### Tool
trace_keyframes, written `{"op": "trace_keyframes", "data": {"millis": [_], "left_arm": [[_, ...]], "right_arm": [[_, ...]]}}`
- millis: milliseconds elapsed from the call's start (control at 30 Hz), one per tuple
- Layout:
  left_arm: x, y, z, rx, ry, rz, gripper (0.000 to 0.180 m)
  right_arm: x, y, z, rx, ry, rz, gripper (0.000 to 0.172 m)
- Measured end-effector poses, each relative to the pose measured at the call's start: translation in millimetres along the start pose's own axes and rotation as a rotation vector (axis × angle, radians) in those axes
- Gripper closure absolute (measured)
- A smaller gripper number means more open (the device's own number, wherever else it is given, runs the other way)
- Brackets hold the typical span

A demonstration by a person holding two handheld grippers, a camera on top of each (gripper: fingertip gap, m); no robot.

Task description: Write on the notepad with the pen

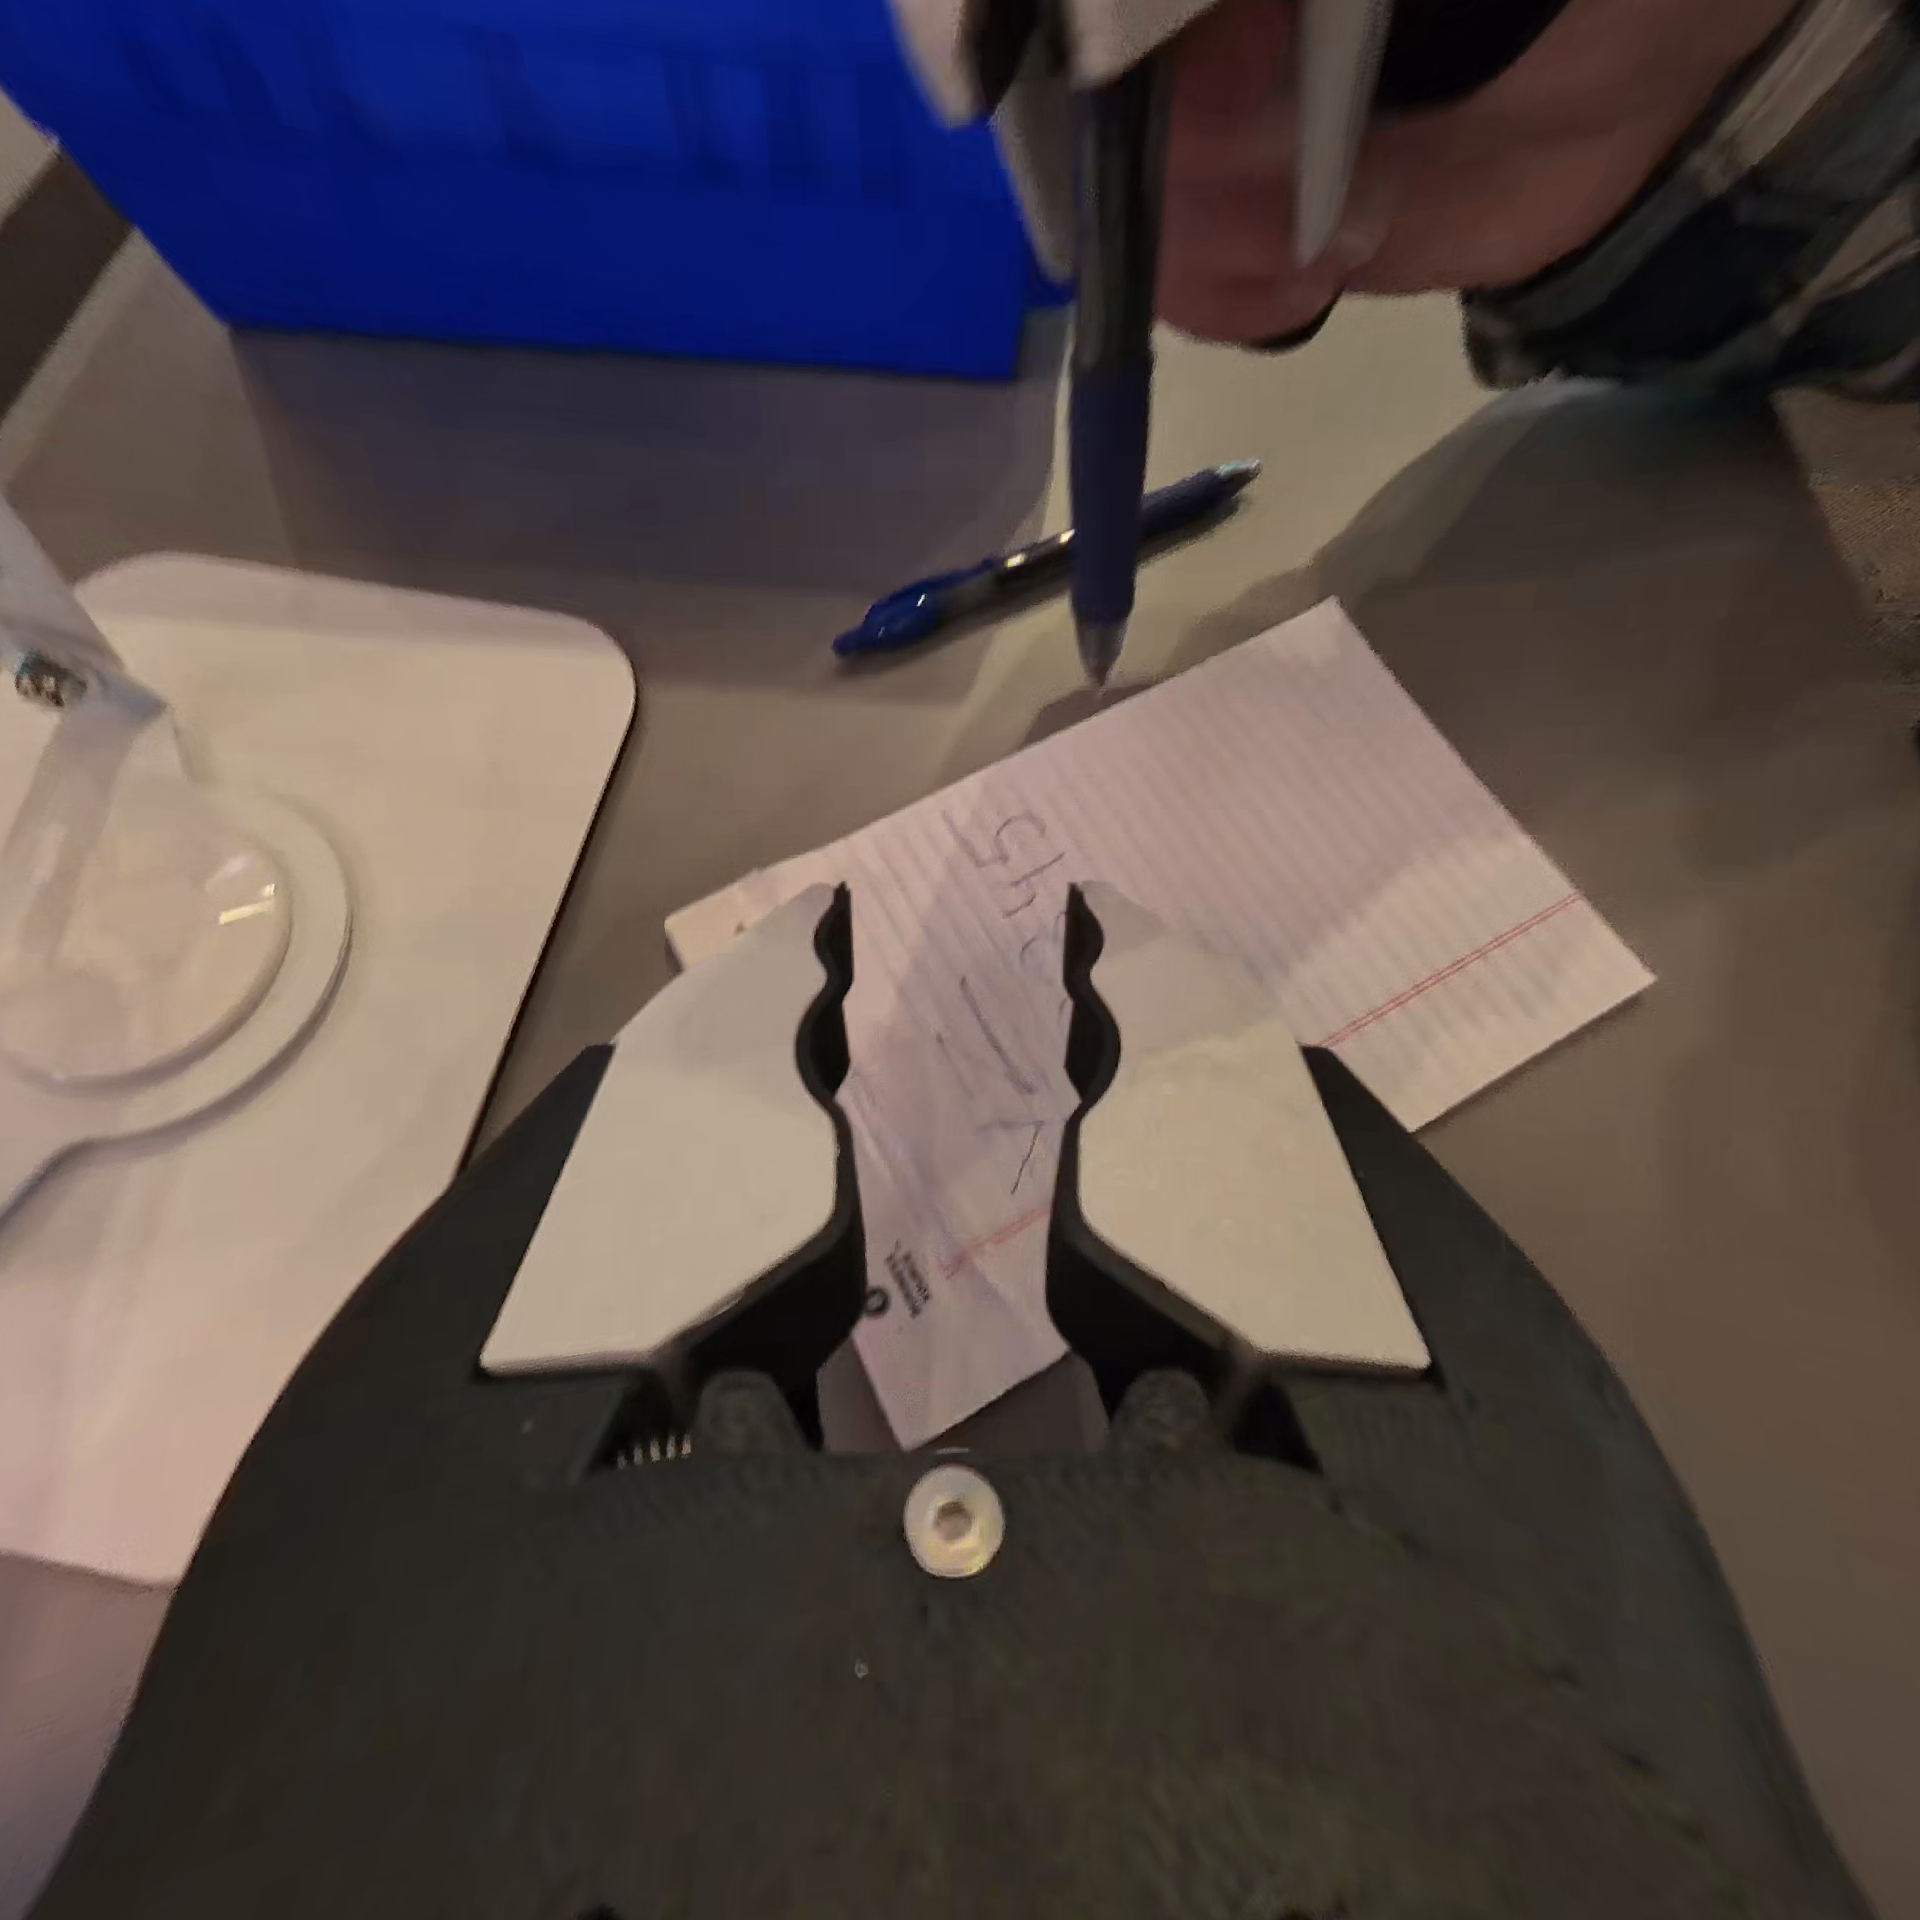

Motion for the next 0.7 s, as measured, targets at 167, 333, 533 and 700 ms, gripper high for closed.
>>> {"op": "trace_keyframes", "data": {"millis": [167, 333, 533, 700], "left_arm": [[19, -4, 14, -0.059, -0.004, 0.089, 0.135], [26, -11, 25, -0.136, 0.03, 0.14, 0.139], [32, -10, 28, -0.196, 0.078, 0.213, 0.169], [33, -8, 26, -0.277, 0.183, 0.253, 0.169]], "right_arm": [[4, -9, -7, 0.047, -0.026, 0.032, 0.166], [6, -20, -12, 0.083, -0.045, 0.049, 0.166], [4, -27, -14, 0.103, -0.062, 0.047, 0.166], [10, -27, -10, 0.071, -0.002, 0.026, 0.133]]}}
Point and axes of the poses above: each gripper's, where its closed fingertips meet, y back along the fingers, x out of its top, z = x × y across the jaws, the point moved 4 cm from there along y, back along the fingers, and after that the axes turned 5 degrees about -x, right-handed, at the moved point
